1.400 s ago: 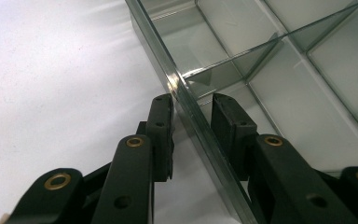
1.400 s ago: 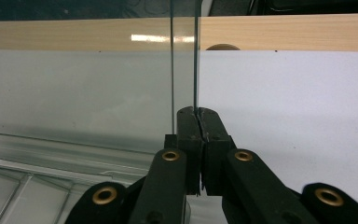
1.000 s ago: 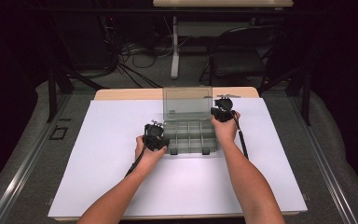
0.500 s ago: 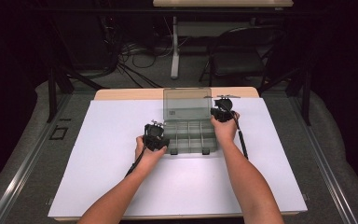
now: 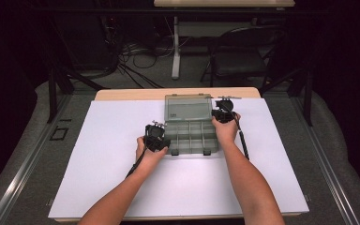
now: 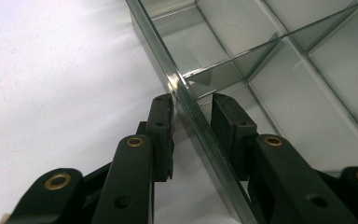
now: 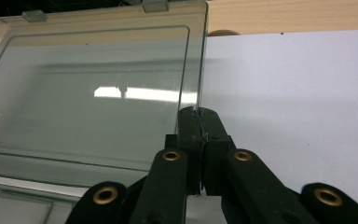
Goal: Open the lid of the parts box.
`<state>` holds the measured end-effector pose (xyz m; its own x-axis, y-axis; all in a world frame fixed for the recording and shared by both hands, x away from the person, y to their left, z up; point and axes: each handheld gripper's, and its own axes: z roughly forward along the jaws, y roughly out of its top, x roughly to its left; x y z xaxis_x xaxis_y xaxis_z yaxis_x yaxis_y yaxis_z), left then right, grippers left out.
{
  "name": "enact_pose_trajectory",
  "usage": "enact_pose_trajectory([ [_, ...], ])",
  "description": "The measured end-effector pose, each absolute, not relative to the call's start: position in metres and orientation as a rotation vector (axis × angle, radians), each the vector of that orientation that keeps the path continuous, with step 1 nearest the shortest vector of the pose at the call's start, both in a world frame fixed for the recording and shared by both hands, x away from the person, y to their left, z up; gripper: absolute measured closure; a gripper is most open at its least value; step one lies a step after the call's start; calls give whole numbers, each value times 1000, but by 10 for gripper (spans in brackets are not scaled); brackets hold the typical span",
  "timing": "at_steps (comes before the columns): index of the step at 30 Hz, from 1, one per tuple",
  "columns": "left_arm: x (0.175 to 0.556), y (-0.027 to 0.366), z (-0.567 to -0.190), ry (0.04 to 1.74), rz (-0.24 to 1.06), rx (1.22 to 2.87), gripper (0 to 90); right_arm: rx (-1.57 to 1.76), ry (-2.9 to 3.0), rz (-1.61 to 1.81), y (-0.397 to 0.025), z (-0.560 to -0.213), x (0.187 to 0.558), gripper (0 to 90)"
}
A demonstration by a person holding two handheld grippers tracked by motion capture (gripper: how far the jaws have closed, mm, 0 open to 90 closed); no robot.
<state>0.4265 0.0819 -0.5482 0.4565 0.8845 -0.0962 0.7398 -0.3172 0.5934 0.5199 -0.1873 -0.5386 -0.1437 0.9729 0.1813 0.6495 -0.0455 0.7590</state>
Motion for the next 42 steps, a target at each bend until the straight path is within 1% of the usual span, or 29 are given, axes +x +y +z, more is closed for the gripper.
enact_pose_trajectory([
  [22, 426, 82, -548, 1344, 335, 2145, 697, 1740, 1833, 1029, -187, -543, 521, 895],
  [31, 425, 81, -549, 1365, 348, 2123, 699, 1733, 1846, 1025, -188, -541, 521, 889],
  [32, 425, 81, -549, 1364, 349, 2123, 699, 1733, 1850, 1034, -189, -541, 520, 879],
  [35, 425, 81, -549, 1364, 350, 2126, 699, 1702, 1838, 1049, -189, -537, 519, 812],
  [42, 424, 81, -549, 1367, 352, 2123, 699, 1631, 1843, 1056, -188, -525, 510, 633],
])
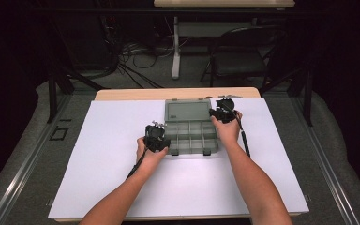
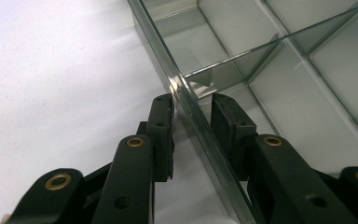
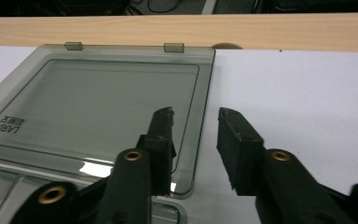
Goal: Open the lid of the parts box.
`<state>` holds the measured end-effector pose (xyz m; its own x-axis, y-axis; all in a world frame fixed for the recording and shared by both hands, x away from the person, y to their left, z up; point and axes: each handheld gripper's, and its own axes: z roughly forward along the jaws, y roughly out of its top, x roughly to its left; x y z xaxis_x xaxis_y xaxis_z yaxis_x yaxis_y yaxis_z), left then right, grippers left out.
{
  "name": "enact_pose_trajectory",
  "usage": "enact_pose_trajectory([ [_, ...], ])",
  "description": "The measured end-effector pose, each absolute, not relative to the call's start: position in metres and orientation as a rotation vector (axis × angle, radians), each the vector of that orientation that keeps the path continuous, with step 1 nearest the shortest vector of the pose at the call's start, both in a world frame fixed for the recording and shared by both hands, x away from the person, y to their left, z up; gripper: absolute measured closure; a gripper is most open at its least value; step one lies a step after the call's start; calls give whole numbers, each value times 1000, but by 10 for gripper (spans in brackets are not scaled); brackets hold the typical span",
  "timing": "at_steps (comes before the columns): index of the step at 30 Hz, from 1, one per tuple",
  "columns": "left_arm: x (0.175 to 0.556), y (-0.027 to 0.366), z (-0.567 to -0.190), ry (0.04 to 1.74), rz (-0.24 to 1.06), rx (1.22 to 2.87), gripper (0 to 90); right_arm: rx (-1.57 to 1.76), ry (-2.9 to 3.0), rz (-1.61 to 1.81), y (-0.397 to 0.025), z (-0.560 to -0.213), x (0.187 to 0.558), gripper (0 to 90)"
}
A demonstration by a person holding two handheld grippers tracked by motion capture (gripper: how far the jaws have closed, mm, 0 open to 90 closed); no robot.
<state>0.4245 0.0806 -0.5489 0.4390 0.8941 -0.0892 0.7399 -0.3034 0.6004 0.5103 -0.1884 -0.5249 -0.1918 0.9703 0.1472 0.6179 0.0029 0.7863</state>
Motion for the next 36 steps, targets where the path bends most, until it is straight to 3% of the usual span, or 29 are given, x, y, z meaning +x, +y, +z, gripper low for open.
enact_pose_trajectory([
  [8, 426, 84, -547, 1361, 300, 2119, 675, 1576, 1890, 1071, -188, -515, 498, 508],
  [13, 421, 92, -535, 1331, 261, 2073, 549, 1520, 1917, 1122, -188, -505, 483, 461],
  [19, 406, 111, -510, 1244, 249, 2033, 424, 1414, 1935, 1193, -190, -489, 449, 463],
  [26, 400, 120, -503, 1220, 254, 2016, 399, 1363, 1966, 1250, -193, -483, 431, 454],
  [27, 381, 153, -490, 1099, 282, 1967, 399, 1363, 1966, 1250, -193, -483, 431, 454],
  [28, 381, 153, -490, 1099, 282, 1967, 373, 1363, 1966, 1250, -193, -483, 431, 454],
  [29, 381, 153, -490, 1099, 282, 1967, 373, 1213, 2001, 1223, -200, -481, 390, 454],
  [30, 371, 167, -485, 1072, 287, 1932, 366, 1200, 2025, 1219, -203, -483, 374, 377],
  [36, 354, 194, -485, 1037, 334, 1895, 290, 1158, 2010, 1243, -215, -489, 344, 268],
])
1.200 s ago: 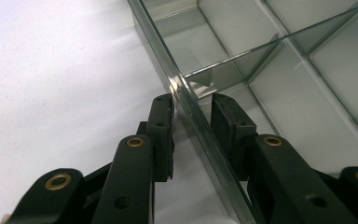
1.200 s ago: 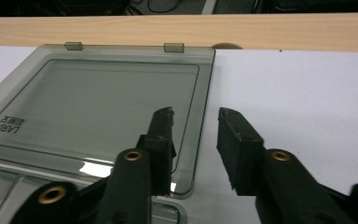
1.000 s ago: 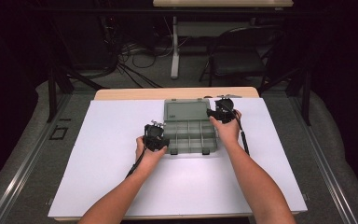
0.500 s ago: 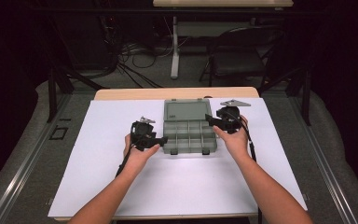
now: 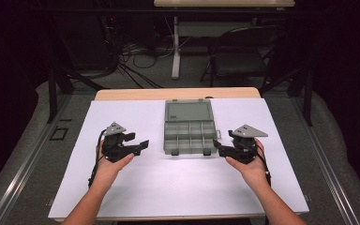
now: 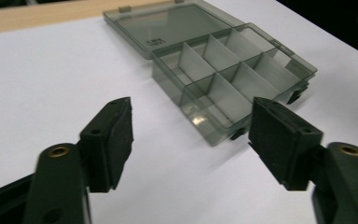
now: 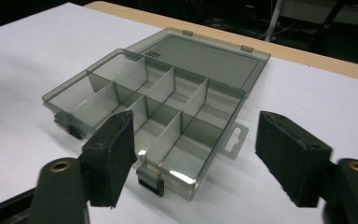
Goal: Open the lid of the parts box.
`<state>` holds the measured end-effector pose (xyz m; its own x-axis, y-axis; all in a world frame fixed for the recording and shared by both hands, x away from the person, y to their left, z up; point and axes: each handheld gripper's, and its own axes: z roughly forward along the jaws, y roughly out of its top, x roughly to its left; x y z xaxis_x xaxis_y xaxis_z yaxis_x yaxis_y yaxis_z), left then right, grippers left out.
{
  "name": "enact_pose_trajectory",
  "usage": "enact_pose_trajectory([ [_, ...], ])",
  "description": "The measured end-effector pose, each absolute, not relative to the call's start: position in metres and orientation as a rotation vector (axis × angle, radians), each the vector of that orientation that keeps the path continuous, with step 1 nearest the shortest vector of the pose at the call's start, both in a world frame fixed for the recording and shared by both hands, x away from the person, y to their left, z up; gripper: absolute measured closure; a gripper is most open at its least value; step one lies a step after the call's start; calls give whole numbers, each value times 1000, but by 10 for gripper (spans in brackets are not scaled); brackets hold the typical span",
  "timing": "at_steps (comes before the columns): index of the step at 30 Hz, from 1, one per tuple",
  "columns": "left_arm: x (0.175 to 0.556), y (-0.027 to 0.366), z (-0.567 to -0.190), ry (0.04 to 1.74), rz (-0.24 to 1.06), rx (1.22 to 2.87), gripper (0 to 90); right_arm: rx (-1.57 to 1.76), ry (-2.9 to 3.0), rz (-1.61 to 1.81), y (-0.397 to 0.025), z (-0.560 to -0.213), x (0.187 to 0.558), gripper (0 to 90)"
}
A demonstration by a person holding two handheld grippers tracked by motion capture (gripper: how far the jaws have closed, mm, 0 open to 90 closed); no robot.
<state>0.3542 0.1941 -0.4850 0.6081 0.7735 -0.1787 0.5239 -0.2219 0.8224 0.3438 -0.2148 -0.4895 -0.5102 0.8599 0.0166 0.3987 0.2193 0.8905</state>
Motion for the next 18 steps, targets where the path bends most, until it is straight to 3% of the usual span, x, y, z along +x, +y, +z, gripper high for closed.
enact_pose_trajectory([
  [9, 337, 222, -496, 1012, 353, 1874, 164, 1164, 1990, 1265, -239, -499, 310, 148],
  [18, 333, 234, -504, 1014, 342, 1862, 113, 1175, 1972, 1267, -255, -511, 296, 71],
])
